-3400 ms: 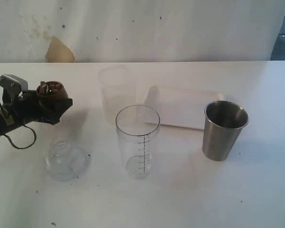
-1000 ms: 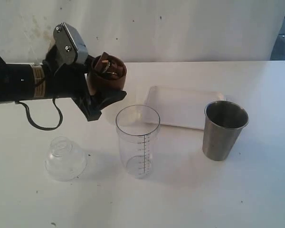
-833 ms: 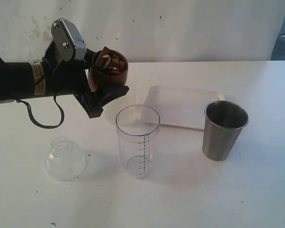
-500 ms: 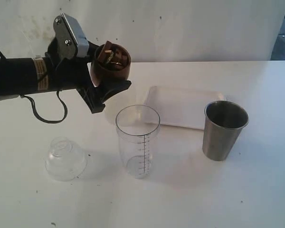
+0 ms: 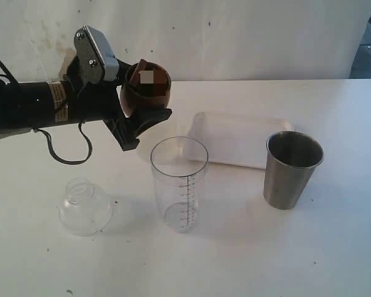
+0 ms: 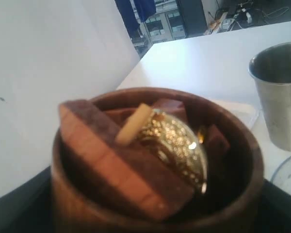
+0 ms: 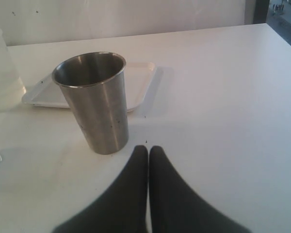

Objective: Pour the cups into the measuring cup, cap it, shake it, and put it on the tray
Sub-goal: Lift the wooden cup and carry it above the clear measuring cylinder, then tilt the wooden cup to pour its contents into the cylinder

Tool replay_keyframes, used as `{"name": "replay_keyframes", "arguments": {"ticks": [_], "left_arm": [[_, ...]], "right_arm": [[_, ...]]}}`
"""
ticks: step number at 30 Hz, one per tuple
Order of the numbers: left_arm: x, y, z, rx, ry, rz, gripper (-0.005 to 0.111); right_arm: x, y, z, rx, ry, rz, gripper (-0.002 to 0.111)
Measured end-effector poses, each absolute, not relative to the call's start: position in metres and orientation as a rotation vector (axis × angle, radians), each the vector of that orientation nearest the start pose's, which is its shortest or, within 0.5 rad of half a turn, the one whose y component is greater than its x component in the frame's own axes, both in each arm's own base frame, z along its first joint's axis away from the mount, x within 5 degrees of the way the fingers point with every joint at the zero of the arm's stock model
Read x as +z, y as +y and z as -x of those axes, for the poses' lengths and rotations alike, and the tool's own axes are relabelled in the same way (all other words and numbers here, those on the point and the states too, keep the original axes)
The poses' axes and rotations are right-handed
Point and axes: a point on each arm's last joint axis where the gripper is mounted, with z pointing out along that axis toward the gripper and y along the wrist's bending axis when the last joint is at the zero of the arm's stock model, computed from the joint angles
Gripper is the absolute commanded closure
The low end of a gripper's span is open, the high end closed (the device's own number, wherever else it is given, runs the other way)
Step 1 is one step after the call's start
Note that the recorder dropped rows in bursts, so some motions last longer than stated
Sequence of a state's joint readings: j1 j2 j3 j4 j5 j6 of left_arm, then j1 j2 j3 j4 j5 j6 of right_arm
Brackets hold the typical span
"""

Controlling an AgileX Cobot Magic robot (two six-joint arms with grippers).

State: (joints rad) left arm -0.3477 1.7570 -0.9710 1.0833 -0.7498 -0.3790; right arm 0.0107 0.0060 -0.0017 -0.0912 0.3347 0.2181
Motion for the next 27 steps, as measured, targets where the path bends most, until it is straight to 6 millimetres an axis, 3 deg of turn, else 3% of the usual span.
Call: {"name": "replay_keyframes", "arguments": {"ticks": [8,16,27], "left_arm": [[0.228,-0.18,-0.324,-0.429,1.318,-1.219,0.107],[0.228,-0.199,-0.317,-0.322,1.23,-1.296,0.107],[0.23,-0.198,-0.319,-0.146,1.095,-1.38,0.107]], "right_arm": [[0.183,-0.002,-0.054,0.074,1.817,-0.131,0.108],[0.183,-0.002,-0.054,0.074,1.817,-0.131,0.108],[0.183,-0.002,-0.054,0.074,1.817,-0.131,0.108]]}}
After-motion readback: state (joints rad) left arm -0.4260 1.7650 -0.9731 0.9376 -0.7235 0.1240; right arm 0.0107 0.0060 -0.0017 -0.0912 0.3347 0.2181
